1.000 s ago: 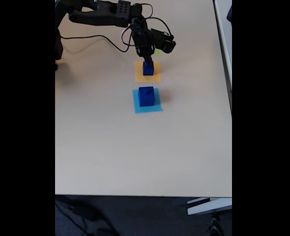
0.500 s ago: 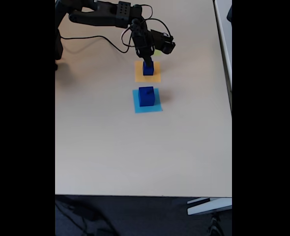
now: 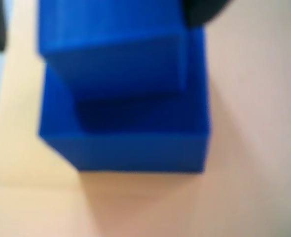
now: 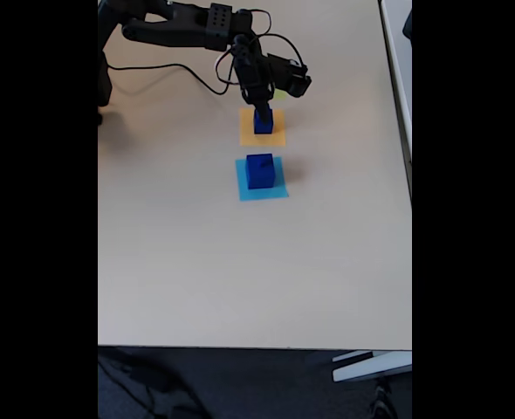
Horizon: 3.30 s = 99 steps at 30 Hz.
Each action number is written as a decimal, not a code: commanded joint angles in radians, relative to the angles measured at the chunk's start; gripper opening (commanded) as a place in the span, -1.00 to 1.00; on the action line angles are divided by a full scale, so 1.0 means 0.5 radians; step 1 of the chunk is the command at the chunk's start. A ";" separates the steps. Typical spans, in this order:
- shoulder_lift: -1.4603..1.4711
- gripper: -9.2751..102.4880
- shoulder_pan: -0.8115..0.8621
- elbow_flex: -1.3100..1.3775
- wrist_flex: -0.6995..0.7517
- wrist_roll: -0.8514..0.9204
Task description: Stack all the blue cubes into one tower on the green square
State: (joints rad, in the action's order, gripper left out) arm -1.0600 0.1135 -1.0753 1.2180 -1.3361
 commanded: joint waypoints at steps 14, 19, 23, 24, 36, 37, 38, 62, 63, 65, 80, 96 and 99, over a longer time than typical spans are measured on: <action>-0.061 -0.44 -0.009 0.095 -0.034 0.083; -0.040 -0.40 -0.031 0.221 -0.028 0.141; -0.009 -0.38 -0.055 0.371 -0.061 0.202; 0.003 -0.38 -0.067 0.426 -0.089 0.233; -0.086 -0.39 -0.037 0.764 -0.571 0.669; -0.107 -0.40 -0.012 0.736 -0.571 0.684; -0.132 -0.40 0.015 0.699 -0.568 0.690; -0.245 -0.46 0.469 0.104 -0.209 0.678; -0.245 -0.46 0.479 0.098 -0.206 0.684; -0.245 -0.47 0.500 0.089 -0.199 0.690; -0.227 -0.49 0.577 0.043 -0.156 0.730; -0.138 -0.51 0.601 0.043 -0.135 0.730; -0.117 -0.52 0.601 0.046 -0.135 0.721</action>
State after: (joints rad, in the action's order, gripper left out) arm -1.0937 0.4096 -1.0584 1.1490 -0.9725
